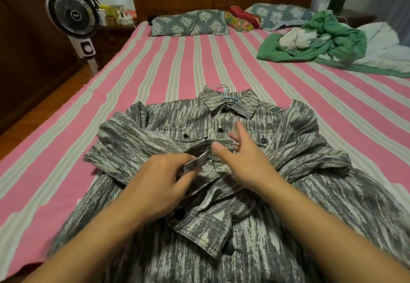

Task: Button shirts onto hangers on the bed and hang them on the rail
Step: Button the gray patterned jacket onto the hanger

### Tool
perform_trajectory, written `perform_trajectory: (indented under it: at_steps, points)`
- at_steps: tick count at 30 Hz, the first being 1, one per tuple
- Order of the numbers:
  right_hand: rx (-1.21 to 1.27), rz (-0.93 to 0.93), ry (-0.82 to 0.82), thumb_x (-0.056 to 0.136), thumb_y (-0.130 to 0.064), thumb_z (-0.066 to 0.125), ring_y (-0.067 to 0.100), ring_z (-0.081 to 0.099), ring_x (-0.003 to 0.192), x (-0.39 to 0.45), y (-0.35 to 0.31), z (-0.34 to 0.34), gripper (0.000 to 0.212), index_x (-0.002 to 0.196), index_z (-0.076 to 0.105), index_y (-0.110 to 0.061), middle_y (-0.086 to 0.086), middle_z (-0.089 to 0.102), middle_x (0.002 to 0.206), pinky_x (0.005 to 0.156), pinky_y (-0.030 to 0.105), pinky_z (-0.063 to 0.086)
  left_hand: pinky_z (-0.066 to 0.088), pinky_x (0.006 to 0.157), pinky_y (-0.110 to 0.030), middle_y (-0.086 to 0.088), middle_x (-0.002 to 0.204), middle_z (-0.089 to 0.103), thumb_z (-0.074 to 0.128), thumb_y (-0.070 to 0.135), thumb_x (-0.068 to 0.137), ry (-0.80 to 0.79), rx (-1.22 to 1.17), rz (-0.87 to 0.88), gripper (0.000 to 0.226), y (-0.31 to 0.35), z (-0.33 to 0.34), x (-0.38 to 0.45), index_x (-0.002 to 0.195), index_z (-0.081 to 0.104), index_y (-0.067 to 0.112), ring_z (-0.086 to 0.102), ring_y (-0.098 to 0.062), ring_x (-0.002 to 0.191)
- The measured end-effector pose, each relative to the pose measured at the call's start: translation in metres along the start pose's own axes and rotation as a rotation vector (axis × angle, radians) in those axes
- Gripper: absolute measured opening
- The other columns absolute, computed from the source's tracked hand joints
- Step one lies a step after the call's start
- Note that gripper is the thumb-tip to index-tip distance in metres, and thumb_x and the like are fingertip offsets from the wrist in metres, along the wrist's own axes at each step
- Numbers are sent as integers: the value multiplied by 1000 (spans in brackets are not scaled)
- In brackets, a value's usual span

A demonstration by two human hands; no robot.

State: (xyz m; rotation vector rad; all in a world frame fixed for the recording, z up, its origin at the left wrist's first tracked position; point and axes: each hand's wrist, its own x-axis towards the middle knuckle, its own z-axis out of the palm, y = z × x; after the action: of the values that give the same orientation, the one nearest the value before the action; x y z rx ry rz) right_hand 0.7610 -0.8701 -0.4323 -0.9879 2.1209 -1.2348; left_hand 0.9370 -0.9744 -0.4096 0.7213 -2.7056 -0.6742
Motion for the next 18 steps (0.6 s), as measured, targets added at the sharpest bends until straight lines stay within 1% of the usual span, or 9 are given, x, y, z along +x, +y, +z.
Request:
perform_trajectory:
  at_steps: [2, 3, 4, 6, 7, 9, 11, 13, 18]
  points:
    - [109, 122, -7, 96, -31, 65, 20, 70, 103, 1, -2, 2, 68, 155, 32, -28, -4, 56, 135, 82, 36, 60, 37, 53, -26, 17, 68, 62, 55, 48, 96, 43, -71, 20, 26, -13, 2, -10, 73, 57, 36, 56, -6, 57]
    - [52, 146, -50, 97, -25, 66, 16, 71, 82, 1, 1, 2, 45, 139, 53, -19, 0, 63, 117, 70, 30, 62, 37, 55, -28, 16, 67, 60, 54, 50, 96, 66, -78, 2, 29, -18, 5, -11, 72, 55, 35, 54, -4, 58]
    - [-32, 154, -93, 97, -23, 65, 13, 66, 66, -1, 2, 3, 19, 114, 64, -13, 3, 66, 98, 58, 23, 58, 38, 59, -29, 17, 69, 58, 53, 50, 96, 90, -69, -13, 29, -21, 8, -11, 73, 54, 34, 53, -1, 62]
    - [-122, 116, -120, 97, -22, 65, 10, 55, 52, -5, 9, 4, 16, 85, 64, -13, 5, 64, 77, 50, 19, 48, 46, 73, -30, 23, 92, 62, 52, 49, 98, 177, -44, -29, 16, -22, 15, -10, 92, 62, 37, 54, 5, 80]
    - [-96, 75, -76, 98, -21, 64, 10, 54, 51, -6, 9, 5, 16, 83, 65, -16, 4, 64, 74, 49, 18, 46, 50, 83, -31, 21, 104, 65, 55, 44, 99, 247, -43, -31, 21, -21, 16, -9, 111, 69, 34, 57, 3, 90]
    - [17, -62, 120, 97, -15, 64, 7, 54, 54, -10, 0, 3, 11, 90, 70, -21, -1, 66, 76, 50, 18, 47, 55, 86, -32, 14, 107, 70, 65, 29, 97, 382, -96, 50, 25, -23, 18, -8, 121, 73, 25, 62, -2, 92]
    - [206, -203, 334, 97, -10, 62, 5, 52, 58, -14, -15, -4, 13, 97, 70, -20, -4, 65, 78, 52, 18, 44, 56, 68, -30, 10, 98, 70, 68, 23, 97, 451, -43, 239, 20, -23, 18, -10, 114, 78, 24, 65, -7, 78]
    - [174, -335, 399, 95, -6, 60, 7, 53, 60, -20, -23, -12, 18, 94, 70, -20, -7, 64, 78, 53, 19, 42, 53, 53, -30, 4, 97, 69, 63, 25, 102, 486, 104, 415, 18, -22, 25, -14, 109, 80, 23, 65, -15, 68]
    - [-547, -223, -39, 94, -18, 63, -6, 49, 89, -34, 8, 1, 21, 104, 72, -34, -21, 52, 93, 81, 18, 45, 51, 53, -40, -5, 90, 69, 51, 24, 105, 462, 146, 514, 29, -21, 47, -20, 95, 74, 9, 63, -24, 71]
